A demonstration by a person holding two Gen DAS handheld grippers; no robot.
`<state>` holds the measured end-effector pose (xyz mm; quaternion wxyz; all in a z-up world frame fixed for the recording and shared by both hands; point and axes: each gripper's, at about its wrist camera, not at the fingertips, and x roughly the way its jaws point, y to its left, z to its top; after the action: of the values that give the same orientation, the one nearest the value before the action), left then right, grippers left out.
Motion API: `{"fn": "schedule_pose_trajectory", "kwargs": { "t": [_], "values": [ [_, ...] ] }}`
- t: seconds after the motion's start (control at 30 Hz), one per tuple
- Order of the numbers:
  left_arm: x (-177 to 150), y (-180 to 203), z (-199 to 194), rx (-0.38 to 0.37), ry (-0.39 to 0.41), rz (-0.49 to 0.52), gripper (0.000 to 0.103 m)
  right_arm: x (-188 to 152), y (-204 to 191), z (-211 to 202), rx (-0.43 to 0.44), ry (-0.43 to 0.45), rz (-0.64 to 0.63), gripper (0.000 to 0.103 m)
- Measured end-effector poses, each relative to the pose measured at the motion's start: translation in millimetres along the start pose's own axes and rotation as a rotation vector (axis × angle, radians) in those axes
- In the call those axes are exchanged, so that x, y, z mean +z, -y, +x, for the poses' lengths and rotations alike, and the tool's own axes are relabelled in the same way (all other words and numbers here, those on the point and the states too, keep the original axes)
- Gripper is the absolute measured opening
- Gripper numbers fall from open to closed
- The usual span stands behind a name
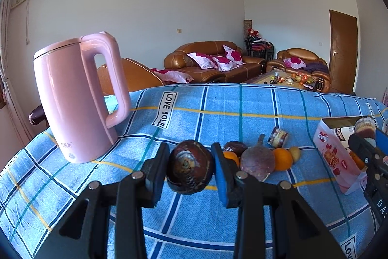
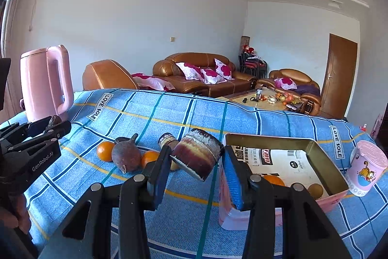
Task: Organize fruits
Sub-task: 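Carry the brown fruit with the left tool into the tin box while the right tool drops the jar in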
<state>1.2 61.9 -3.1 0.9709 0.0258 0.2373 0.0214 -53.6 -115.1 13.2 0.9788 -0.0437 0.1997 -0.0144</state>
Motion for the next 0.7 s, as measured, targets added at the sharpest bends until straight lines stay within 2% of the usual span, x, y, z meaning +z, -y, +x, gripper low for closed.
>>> {"fn": "schedule_pose_trajectory", "kwargs": {
  "t": [0.7],
  "values": [
    [3.3,90.5,-8.7,-0.114,-0.009,0.104,0.037,-6.2,49.2,-5.3,-0.081,0.005,0.013,0.046]
  ]
}}
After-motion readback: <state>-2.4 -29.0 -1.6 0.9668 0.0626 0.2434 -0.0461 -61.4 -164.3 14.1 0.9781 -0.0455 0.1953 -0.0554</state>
